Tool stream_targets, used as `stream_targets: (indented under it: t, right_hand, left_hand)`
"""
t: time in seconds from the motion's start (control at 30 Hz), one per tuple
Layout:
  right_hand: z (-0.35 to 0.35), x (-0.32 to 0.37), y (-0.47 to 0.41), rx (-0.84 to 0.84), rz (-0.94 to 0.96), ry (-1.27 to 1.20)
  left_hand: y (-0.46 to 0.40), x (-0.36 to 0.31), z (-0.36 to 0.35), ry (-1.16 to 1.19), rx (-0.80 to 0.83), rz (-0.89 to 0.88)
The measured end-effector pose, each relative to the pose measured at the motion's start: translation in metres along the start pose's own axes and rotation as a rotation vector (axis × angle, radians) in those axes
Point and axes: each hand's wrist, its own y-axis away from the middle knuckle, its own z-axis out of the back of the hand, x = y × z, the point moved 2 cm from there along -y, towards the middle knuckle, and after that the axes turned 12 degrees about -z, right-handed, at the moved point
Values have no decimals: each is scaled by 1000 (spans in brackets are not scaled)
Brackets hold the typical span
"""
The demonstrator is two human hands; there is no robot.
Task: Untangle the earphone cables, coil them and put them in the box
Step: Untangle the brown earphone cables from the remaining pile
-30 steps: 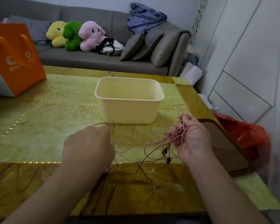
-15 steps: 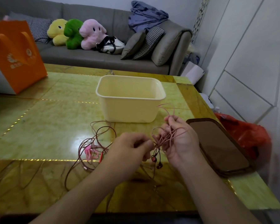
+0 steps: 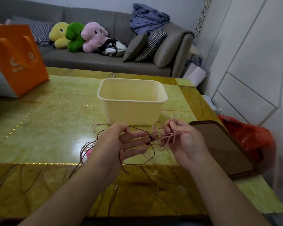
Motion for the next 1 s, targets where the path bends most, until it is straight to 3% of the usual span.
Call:
stream_targets:
  t: [0.1,0.2,0.33,0.4,0.47,0.57,0.7,1.0]
  right_hand:
    - [5,3,-2,-45,-76,71]
    - [15,5,-7,-269,-78,141]
    - [17,8,2,-537,166,744]
    - [4,11,13,-387,480,933]
    - [-11,5,20,-110,620,1050]
    - [-18,-9,17,-29,548,1267]
    - [-16,-12,15,-12,438,1139]
    - [-12,-5,17,32,241,847]
  left_hand:
    - [-2,-3,3,-40,-2,-43]
    - [-3,-7,5,-114,0,-123]
    - [-2,-9,5,-200,5,-178]
    - [-1,-10,3,-222,12,-187]
    - [2,-10,1,-235,16,-192]
    - [3,-9,1,-288,8,-213]
    - [2,-8,4,-336,-13,-239]
    - [1,-12,7,-212,-67,-153]
